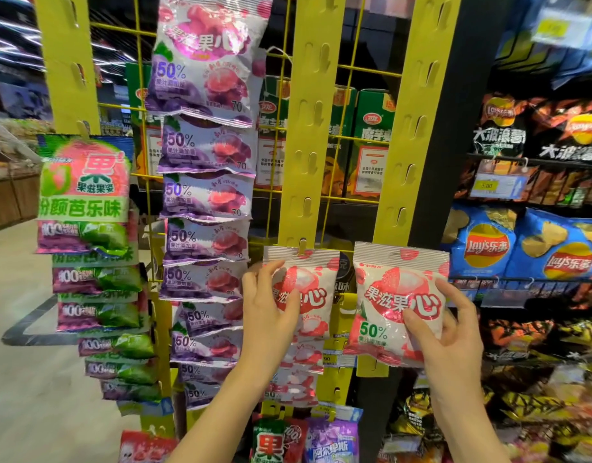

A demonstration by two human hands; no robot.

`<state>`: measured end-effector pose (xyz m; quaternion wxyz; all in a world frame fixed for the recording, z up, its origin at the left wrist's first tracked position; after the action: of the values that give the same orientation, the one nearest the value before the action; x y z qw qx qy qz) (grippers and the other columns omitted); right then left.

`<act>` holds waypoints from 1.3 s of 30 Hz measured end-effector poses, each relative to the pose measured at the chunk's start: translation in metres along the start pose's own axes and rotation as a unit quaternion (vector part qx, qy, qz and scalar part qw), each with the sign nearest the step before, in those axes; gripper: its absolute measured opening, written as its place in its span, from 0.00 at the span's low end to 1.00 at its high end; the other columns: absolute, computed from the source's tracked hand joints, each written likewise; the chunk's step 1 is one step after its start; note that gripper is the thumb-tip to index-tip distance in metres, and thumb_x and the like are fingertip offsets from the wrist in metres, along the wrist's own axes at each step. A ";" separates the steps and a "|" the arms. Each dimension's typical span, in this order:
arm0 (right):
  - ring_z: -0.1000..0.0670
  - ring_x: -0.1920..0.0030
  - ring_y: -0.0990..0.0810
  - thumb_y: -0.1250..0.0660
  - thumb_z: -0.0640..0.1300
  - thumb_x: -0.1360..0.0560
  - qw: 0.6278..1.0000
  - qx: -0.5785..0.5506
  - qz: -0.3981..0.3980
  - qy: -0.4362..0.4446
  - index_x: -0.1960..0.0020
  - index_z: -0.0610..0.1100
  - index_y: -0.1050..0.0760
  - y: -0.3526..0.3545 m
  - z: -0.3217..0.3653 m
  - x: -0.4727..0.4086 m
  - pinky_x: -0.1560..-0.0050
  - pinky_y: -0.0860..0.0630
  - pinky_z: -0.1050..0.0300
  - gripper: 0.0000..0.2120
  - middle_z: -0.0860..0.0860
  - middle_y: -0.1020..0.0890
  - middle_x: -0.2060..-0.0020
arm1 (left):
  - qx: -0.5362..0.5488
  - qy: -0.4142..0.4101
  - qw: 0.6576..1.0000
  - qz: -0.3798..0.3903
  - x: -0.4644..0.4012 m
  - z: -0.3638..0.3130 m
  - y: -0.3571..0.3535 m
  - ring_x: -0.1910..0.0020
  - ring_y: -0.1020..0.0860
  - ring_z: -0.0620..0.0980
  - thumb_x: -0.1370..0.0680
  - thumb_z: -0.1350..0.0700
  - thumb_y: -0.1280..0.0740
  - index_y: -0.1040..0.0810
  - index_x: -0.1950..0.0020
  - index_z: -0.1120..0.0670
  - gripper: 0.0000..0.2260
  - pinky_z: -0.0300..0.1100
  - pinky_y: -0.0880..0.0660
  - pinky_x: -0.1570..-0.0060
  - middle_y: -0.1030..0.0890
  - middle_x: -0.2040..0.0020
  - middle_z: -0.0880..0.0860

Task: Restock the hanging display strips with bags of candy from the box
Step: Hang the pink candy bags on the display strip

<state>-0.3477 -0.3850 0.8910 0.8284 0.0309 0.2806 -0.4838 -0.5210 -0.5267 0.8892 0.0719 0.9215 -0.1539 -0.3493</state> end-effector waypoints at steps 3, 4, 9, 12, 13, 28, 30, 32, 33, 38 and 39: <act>0.60 0.54 0.18 0.33 0.34 0.28 1.000 0.003 0.004 -0.001 0.46 0.61 0.31 0.000 0.002 0.001 0.62 0.20 0.65 0.23 0.55 0.20 0.51 | 0.006 -0.013 1.000 -0.012 -0.009 -0.011 0.002 0.47 0.32 0.33 0.23 0.60 0.35 0.31 0.34 0.52 0.18 0.21 0.40 0.46 0.35 0.42 0.48; 0.59 0.53 0.18 0.33 0.34 0.28 1.000 0.002 0.005 -0.001 0.46 0.61 0.30 0.000 0.002 0.001 0.61 0.19 0.64 0.23 0.55 0.20 0.51 | 0.012 -0.008 1.000 -0.010 -0.012 -0.015 0.002 0.45 0.31 0.36 0.23 0.60 0.36 0.32 0.33 0.51 0.18 0.26 0.37 0.45 0.34 0.42 0.47; 0.57 0.51 0.18 0.32 0.35 0.29 1.000 -0.003 0.006 0.001 0.46 0.62 0.30 0.002 0.007 0.000 0.56 0.18 0.59 0.23 0.56 0.21 0.50 | 0.023 -0.007 1.000 -0.001 -0.023 -0.026 0.000 0.44 0.25 0.58 0.22 0.58 0.37 0.36 0.30 0.48 0.21 0.50 0.29 0.44 0.25 0.36 0.52; 0.61 0.53 0.18 0.33 0.34 0.29 1.000 -0.007 0.010 0.006 0.46 0.60 0.31 0.002 0.009 -0.001 0.60 0.19 0.65 0.23 0.56 0.21 0.51 | 0.029 -0.031 0.999 0.008 -0.022 -0.038 0.000 0.50 0.22 0.58 0.22 0.58 0.37 0.35 0.30 0.48 0.21 0.46 0.27 0.48 0.22 0.44 0.43; 0.61 0.53 0.18 0.33 0.34 0.29 1.000 -0.006 0.010 0.009 0.46 0.60 0.31 0.001 0.010 -0.001 0.61 0.20 0.66 0.23 0.56 0.21 0.51 | 0.028 -0.039 0.999 0.008 -0.024 -0.042 0.000 0.52 0.22 0.52 0.22 0.58 0.37 0.35 0.30 0.48 0.21 0.40 0.27 0.50 0.23 0.48 0.39; 0.50 0.46 0.19 0.31 0.34 0.28 0.994 -0.036 0.094 0.037 0.43 0.61 0.30 -0.047 0.021 -0.017 0.49 0.20 0.48 0.25 0.48 0.20 0.45 | -0.017 -0.149 0.987 -0.052 -0.107 -0.113 0.036 0.64 0.27 0.44 0.23 0.66 0.40 0.31 0.33 0.57 0.18 0.40 0.30 0.60 0.25 0.57 0.49; 0.51 0.46 0.19 0.31 0.34 0.28 0.992 -0.038 0.110 0.039 0.42 0.61 0.30 -0.057 0.023 -0.018 0.49 0.20 0.49 0.25 0.47 0.21 0.44 | -0.027 -0.150 0.987 -0.051 -0.114 -0.116 0.039 0.63 0.27 0.45 0.23 0.67 0.39 0.32 0.33 0.57 0.19 0.39 0.30 0.59 0.26 0.58 0.48; 0.52 0.46 0.19 0.31 0.34 0.28 0.991 -0.037 0.122 0.045 0.41 0.60 0.31 -0.068 0.024 -0.019 0.49 0.20 0.52 0.25 0.48 0.21 0.44 | -0.035 -0.147 0.987 -0.047 -0.118 -0.118 0.042 0.60 0.27 0.46 0.23 0.66 0.39 0.33 0.32 0.56 0.20 0.38 0.29 0.57 0.26 0.56 0.49; 0.52 0.46 0.19 0.31 0.35 0.28 0.990 -0.035 0.130 0.047 0.41 0.60 0.32 -0.074 0.025 -0.019 0.49 0.20 0.53 0.25 0.49 0.22 0.43 | -0.037 -0.143 0.988 -0.043 -0.121 -0.119 0.043 0.60 0.27 0.45 0.22 0.66 0.39 0.34 0.31 0.55 0.20 0.36 0.30 0.58 0.26 0.56 0.50; 0.54 0.44 0.21 0.32 0.34 0.26 0.986 -0.053 0.152 0.038 0.41 0.62 0.34 -0.102 0.026 -0.023 0.53 0.21 0.63 0.26 0.50 0.23 0.41 | -0.032 -0.127 0.991 -0.016 -0.128 -0.119 0.047 0.60 0.27 0.46 0.22 0.65 0.40 0.35 0.30 0.52 0.21 0.39 0.29 0.58 0.28 0.60 0.47; 0.54 0.44 0.21 0.33 0.35 0.26 0.986 -0.051 0.155 0.035 0.40 0.60 0.34 -0.106 0.024 -0.024 0.54 0.22 0.65 0.26 0.50 0.24 0.40 | -0.025 -0.127 0.992 -0.012 -0.128 -0.118 0.047 0.60 0.27 0.46 0.22 0.65 0.40 0.35 0.30 0.52 0.21 0.41 0.28 0.57 0.28 0.60 0.46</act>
<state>-0.4331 -0.4303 0.9469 0.8836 0.0488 0.3254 -0.3330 -0.5446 -0.5254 1.0682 0.0709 0.8694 -0.1419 -0.4679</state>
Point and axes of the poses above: each hand's wrist, its own x-axis away from the middle knuckle, its own y-axis out of the back of the hand, z = x × y, the point moved 5 cm from there along -x, towards the middle knuckle
